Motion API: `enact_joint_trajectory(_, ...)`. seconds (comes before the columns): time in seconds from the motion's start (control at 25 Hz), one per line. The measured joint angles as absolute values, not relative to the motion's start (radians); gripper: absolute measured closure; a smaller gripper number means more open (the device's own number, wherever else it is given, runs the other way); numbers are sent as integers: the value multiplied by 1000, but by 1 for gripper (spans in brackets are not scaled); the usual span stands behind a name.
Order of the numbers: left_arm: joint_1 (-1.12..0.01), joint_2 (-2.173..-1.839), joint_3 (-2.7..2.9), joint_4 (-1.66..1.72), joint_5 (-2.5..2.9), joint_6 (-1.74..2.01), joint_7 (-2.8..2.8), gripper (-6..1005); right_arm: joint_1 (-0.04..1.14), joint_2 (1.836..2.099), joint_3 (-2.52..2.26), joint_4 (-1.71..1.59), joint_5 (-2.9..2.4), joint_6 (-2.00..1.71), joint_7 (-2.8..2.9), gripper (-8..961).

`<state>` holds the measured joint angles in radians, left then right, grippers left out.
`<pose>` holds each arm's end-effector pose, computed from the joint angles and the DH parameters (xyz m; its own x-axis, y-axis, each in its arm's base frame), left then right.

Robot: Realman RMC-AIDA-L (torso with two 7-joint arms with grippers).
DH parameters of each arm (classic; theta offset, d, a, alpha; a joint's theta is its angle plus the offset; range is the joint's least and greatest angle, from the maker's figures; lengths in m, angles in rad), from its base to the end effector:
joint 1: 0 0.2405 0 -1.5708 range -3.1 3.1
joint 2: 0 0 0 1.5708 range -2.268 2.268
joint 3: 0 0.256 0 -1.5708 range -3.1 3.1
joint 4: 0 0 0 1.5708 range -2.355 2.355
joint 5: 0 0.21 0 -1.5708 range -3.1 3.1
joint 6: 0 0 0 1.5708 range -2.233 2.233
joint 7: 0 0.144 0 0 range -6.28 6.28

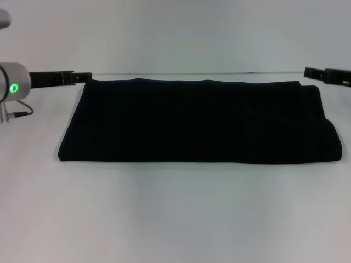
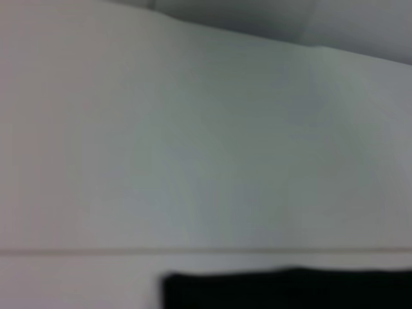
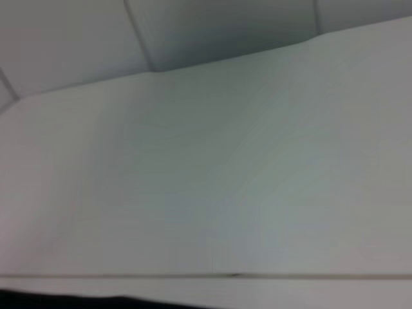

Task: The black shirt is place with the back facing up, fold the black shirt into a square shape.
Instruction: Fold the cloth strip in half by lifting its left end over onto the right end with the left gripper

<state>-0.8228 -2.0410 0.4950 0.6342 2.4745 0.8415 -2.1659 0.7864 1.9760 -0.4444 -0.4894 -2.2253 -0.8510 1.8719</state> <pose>-0.2737 0.4600 0.0510 0.4864 0.6448 0.5897 0.8557 -0.2150 -0.4708 0.2913 0.4536 0.0580 0.5097 -0.5689 -0.6455 -0.8575 -0.2750 -0.4347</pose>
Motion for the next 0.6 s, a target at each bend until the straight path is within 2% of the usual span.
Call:
enact_joint_trajectory(0.04, -811, -2039, 494, 658, 2471, 901, -2177, 242, 769, 1973, -444, -509, -2221, -911, 1878, 336)
enact_joint_trajectory(0.32, -719, -2010, 490, 804, 2378, 1361, -2192, 184, 657, 1946, -442, -555, -2138, -1195, 1887, 330)
enact_joint_trajectory(0.6, -640, -2019, 488, 844, 2377, 1425, -2190, 151, 582, 1922, -447, -557, -2135, -1273, 1940, 317)
